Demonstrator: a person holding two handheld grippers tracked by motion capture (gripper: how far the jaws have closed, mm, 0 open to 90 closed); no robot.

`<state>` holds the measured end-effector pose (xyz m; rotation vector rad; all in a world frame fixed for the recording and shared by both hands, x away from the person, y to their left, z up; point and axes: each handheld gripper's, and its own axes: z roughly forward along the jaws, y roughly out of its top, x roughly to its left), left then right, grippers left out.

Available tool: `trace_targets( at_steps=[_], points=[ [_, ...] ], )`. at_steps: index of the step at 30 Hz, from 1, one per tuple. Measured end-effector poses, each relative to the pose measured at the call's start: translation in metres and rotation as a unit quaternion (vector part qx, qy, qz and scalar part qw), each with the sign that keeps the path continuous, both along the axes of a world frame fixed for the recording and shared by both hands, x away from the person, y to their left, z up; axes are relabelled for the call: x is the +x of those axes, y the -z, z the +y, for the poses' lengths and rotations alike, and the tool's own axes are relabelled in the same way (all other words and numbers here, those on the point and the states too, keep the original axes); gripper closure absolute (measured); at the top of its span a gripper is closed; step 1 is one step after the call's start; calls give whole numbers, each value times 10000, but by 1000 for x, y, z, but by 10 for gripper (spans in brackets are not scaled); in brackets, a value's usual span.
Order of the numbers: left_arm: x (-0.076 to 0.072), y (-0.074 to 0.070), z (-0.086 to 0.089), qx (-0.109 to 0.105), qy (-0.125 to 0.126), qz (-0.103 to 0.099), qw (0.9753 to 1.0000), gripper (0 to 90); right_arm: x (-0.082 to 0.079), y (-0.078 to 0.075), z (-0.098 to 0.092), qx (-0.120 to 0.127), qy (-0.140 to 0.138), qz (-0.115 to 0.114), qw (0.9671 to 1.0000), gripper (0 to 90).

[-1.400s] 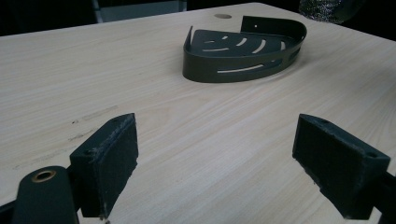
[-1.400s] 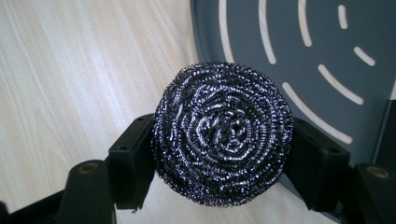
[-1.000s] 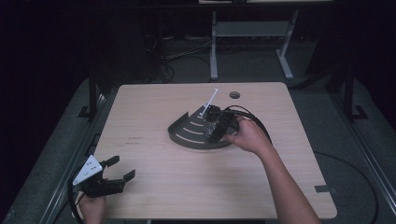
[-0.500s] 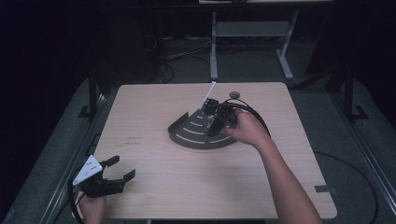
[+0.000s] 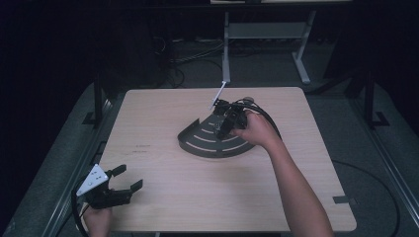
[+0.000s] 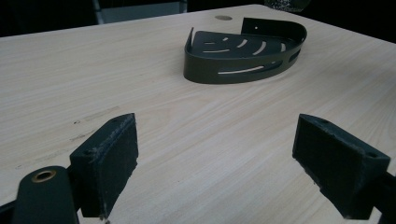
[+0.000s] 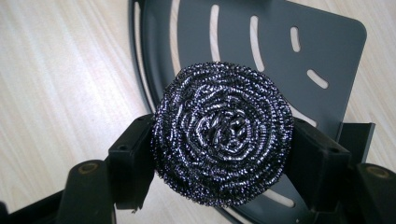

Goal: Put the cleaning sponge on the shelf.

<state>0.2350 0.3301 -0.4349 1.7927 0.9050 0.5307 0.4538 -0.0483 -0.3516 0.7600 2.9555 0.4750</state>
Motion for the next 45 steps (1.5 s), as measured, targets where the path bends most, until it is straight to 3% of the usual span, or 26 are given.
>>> trace_targets(
  at_steps=[10, 31, 45],
  points=[
    [0, 0, 0, -8, 10, 0, 10000, 137, 12, 16, 4, -123, 60, 129, 9998, 307],
    [0, 0, 0, 8, 6, 6, 10000, 137, 27, 36, 9, -98, 197, 161, 9996, 305],
    [0, 0, 0, 0, -8, 6, 10000, 137, 33, 64, 5, -129, 378, 321, 9987, 304]
  ],
)
